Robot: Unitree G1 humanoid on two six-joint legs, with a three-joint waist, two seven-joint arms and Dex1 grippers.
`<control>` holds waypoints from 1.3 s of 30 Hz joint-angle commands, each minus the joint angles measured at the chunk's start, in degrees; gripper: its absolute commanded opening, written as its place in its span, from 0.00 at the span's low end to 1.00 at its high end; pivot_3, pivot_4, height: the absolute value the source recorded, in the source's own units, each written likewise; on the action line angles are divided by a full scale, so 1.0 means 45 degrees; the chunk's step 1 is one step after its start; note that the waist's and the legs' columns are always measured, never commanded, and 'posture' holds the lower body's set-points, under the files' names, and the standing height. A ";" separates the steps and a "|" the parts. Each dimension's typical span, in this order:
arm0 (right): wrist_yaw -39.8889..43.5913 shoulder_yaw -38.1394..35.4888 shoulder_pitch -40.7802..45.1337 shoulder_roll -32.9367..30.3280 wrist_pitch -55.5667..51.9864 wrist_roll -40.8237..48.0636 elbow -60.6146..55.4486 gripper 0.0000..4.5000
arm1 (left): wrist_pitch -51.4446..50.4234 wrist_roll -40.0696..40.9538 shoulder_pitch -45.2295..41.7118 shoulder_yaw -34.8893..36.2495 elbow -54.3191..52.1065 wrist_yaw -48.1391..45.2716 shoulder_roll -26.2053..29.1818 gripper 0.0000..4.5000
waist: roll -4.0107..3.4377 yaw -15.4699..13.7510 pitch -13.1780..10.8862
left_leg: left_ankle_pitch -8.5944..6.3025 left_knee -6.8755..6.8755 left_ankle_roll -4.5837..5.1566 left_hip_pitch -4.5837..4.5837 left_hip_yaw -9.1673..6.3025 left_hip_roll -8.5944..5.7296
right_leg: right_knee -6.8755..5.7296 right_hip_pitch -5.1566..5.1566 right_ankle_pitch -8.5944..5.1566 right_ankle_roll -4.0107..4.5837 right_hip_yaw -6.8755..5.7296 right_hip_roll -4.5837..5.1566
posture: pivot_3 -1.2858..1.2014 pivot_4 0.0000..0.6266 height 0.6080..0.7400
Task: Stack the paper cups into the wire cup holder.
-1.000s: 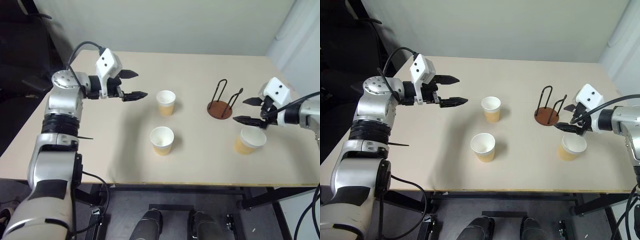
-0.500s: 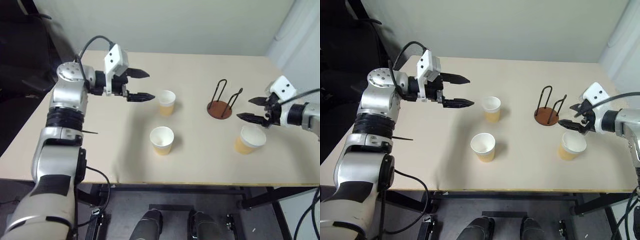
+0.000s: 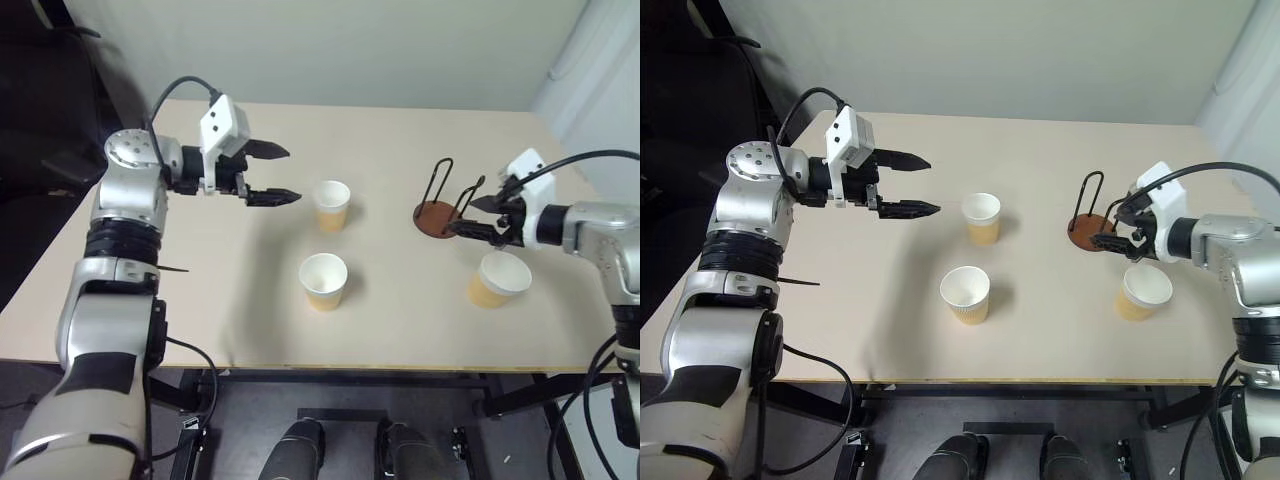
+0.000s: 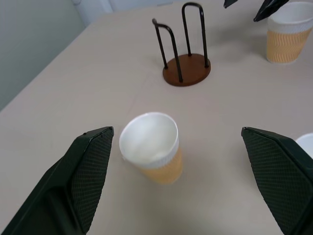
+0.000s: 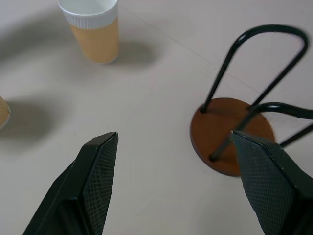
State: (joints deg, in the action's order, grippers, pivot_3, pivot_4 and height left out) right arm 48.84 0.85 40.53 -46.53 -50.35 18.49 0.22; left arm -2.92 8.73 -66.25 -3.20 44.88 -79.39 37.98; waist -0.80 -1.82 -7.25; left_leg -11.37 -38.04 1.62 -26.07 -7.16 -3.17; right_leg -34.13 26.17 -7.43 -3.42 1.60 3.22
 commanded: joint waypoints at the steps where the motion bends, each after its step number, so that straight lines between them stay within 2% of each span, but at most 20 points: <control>1: -0.0851 0.0170 0.0426 0.0534 0.0543 -0.0623 0.0461 0.83 | -0.0055 0.0173 -0.0085 0.0413 -0.0726 0.0187 0.0310 1.00 | -0.0001 0.0006 -0.0001 | -0.0002 -0.0003 0.0001 0.0002 0.0001 0.0000 | 0.0000 0.0000 0.0003 0.0001 0.0001 0.0000 | 0.52 0.24 1.00; 13: -0.1913 0.0500 0.1103 0.1059 0.1568 -0.2160 0.2037 0.83 | -0.0528 0.0370 0.0145 0.0458 -0.1511 0.0481 0.0491 1.00 | -0.0002 0.0001 0.0000 | -0.0007 0.0004 -0.0008 0.0000 -0.0002 -0.0001 | 0.0002 0.0009 0.0028 0.0018 0.0000 0.0002 | 0.52 0.24 1.00; 27: -0.2624 0.0418 0.2192 0.2120 0.2187 -0.2619 0.3271 0.83 | -0.0589 0.0380 0.0103 0.0478 -0.1581 0.0693 0.0539 1.00 | -0.0003 0.0005 -0.0001 | -0.0012 0.0015 -0.0019 0.0000 -0.0004 0.0001 | 0.0002 0.0020 0.0036 0.0035 0.0000 0.0001 | 0.52 0.24 1.00; 39: -0.2890 0.0548 0.2406 0.2844 0.2514 -0.2866 0.3718 0.83 | -0.0849 0.0438 0.0238 0.0535 -0.1883 0.0852 0.0794 1.00 | -0.0004 0.0014 -0.0001 | -0.0025 0.0021 -0.0035 -0.0002 -0.0006 0.0001 | 0.0001 0.0031 0.0040 0.0044 -0.0001 -0.0001 | 0.52 0.24 1.00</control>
State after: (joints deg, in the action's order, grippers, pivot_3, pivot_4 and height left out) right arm 36.70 3.87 49.14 -33.80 -40.29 6.14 17.72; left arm -6.66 9.75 -64.70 -2.79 38.41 -75.86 40.61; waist -0.82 -1.76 -7.26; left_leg -11.48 -37.95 1.46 -26.08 -7.19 -3.16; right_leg -34.13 26.31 -7.25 -3.22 1.60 3.22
